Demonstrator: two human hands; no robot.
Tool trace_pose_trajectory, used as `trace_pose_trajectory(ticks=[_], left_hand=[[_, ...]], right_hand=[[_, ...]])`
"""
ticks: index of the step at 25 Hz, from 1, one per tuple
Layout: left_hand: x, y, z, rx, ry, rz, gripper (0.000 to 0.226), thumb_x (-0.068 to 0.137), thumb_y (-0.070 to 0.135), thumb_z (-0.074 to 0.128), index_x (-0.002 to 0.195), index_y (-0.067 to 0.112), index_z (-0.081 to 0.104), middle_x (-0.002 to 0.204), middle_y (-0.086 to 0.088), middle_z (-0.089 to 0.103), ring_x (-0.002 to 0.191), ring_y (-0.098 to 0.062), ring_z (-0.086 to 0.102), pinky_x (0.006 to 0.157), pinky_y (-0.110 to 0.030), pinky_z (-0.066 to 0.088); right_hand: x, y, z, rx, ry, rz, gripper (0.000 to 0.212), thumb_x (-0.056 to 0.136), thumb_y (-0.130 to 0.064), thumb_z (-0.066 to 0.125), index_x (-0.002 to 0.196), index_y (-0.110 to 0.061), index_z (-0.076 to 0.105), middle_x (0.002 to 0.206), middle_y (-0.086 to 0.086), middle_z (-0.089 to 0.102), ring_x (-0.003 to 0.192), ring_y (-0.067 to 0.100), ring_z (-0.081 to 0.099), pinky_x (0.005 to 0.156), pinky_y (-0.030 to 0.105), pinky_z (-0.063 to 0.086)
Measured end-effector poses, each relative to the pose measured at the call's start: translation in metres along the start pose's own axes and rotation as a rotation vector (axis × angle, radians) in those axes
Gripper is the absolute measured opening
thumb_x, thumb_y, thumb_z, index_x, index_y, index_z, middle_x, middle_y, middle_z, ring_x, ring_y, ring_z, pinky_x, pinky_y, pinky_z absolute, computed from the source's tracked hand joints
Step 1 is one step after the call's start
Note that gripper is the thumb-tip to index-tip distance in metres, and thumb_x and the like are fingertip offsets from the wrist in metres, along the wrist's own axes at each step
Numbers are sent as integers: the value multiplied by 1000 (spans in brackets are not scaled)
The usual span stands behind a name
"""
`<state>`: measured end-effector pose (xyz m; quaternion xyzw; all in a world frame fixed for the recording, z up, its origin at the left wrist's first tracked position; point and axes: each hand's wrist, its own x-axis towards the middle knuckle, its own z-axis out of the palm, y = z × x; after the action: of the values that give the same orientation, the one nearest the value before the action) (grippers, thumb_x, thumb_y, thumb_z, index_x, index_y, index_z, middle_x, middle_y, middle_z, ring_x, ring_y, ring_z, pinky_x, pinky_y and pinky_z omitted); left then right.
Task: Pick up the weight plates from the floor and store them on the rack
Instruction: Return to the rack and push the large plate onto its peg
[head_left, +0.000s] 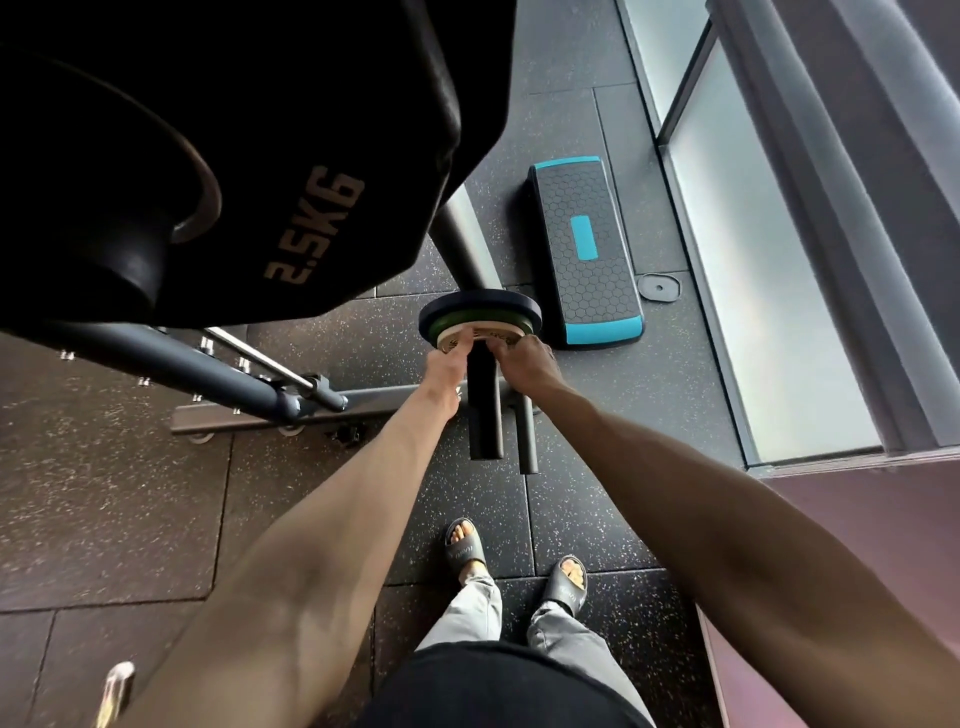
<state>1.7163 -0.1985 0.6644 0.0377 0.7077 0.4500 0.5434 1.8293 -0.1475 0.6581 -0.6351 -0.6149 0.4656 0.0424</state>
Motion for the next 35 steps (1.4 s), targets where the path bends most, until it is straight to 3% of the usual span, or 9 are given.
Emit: trace_pose_trajectory(ticks=[4, 8, 10, 13, 16, 25, 32, 33, 35], left_hand=[[-3, 21, 11, -36, -41, -23, 18, 100, 13, 52, 98, 2, 66, 79, -7, 70, 64, -12, 63, 59, -22, 52], [-8, 26, 3, 68, -69, -11, 21, 99, 15, 53, 110, 5, 68, 119, -16, 66, 115, -27, 59, 106, -40, 42], [-17, 26, -1, 137, 12, 5, 34, 95, 19, 62, 123, 1, 63, 127, -19, 64, 125, -34, 55, 109, -43, 39], [-46, 32, -5, 276, 126, 87, 37, 93, 18, 64, 124, -3, 60, 116, -18, 68, 100, -29, 67, 84, -35, 54], [-88, 34, -13, 366, 159, 139, 28, 95, 16, 60, 116, -3, 64, 96, -15, 71, 64, -19, 61, 55, -30, 49], [-263, 55, -48, 673, 316, 554, 27, 101, 20, 50, 90, -2, 62, 85, -25, 71, 51, -23, 62, 44, -33, 52], [-390, 119, -98, 584, 485, 1099, 18, 95, 24, 53, 79, 18, 62, 75, -8, 73, 60, -23, 71, 55, -43, 60], [-394, 122, -106, 603, 629, 1282, 11, 92, 28, 57, 89, 20, 64, 83, -4, 72, 71, -19, 71, 66, -43, 60], [-393, 128, -122, 690, 875, 1572, 49, 87, 44, 66, 126, 16, 56, 121, -10, 60, 114, -22, 58, 100, -39, 48]], right_hand=[[1, -9, 3, -24, -9, -9, 47, 101, -40, 46, 115, 0, 67, 122, 23, 65, 113, 37, 61, 89, 37, 46], [-4, -13, -14, -115, -37, -37, 46, 102, -37, 47, 123, 1, 63, 127, 24, 62, 118, 37, 58, 93, 38, 46], [-13, -21, -25, -174, -40, -53, 43, 99, -32, 47, 126, -1, 61, 127, 22, 63, 117, 37, 59, 93, 38, 47], [-39, -37, -36, -301, -31, -128, 29, 92, -22, 49, 110, -7, 67, 113, 15, 69, 103, 33, 65, 79, 34, 48], [-79, -52, -44, -414, -58, -239, 29, 91, -24, 51, 107, -8, 68, 101, 11, 68, 97, 30, 65, 72, 32, 44], [-231, -107, -98, -646, -53, -815, 18, 96, -22, 56, 88, -8, 63, 85, 11, 64, 87, 30, 67, 63, 28, 44], [-335, -172, -144, -454, 337, -1272, 24, 92, -35, 59, 101, -13, 65, 90, 8, 70, 87, 32, 67, 76, 43, 55], [-340, -175, -146, -387, 436, -1328, 22, 92, -30, 61, 106, -13, 63, 97, 8, 69, 94, 32, 65, 79, 43, 55], [-344, -179, -147, -269, 666, -1442, 34, 88, -20, 67, 119, -10, 60, 119, 12, 62, 116, 32, 56, 93, 44, 49]])
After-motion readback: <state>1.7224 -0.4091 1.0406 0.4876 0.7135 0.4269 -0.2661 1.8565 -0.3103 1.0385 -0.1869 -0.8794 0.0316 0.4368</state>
